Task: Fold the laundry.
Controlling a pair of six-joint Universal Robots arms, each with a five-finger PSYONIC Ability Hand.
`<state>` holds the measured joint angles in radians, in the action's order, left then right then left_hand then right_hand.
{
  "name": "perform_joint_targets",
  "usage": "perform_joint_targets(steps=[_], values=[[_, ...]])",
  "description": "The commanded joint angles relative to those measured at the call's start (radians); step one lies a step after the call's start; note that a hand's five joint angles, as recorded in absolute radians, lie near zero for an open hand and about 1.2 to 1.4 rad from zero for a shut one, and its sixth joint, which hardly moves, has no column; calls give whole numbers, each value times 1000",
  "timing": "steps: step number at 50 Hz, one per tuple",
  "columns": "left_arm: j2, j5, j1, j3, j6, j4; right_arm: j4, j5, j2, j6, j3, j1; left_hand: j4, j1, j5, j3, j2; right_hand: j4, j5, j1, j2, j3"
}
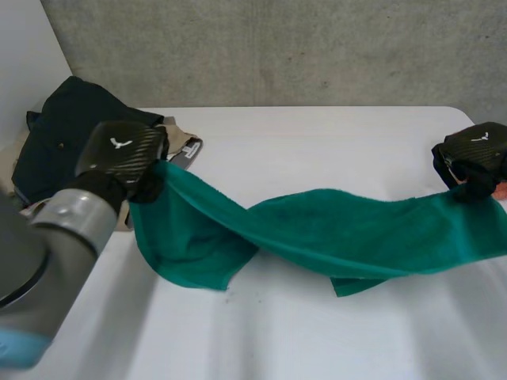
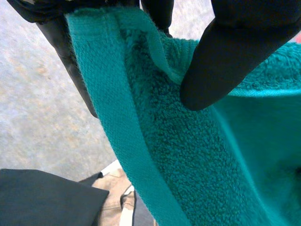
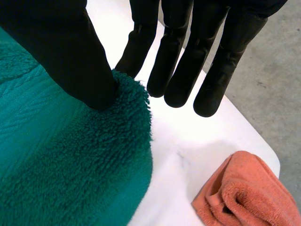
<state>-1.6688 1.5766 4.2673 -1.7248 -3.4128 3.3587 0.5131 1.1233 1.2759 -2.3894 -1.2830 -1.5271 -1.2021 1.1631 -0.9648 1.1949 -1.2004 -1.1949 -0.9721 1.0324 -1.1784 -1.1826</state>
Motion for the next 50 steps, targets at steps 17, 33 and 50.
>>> perform_joint_targets(steps=[17,33,50], values=[[-250,7,-15,582,-172,350,-544,193,-98,-335,398,-127,-194,233,-257,201,-196,-201,-250,364,-218,-214],[-201,3,-21,114,-171,344,-301,159,-207,-112,82,-140,-194,233,-257,201,-196,1020,972,-858,1004,1008],[113,-1,-130,169,-172,188,-623,156,-242,-594,-4,-350,-194,233,-257,201,-196,1020,972,-858,1004,1008]])
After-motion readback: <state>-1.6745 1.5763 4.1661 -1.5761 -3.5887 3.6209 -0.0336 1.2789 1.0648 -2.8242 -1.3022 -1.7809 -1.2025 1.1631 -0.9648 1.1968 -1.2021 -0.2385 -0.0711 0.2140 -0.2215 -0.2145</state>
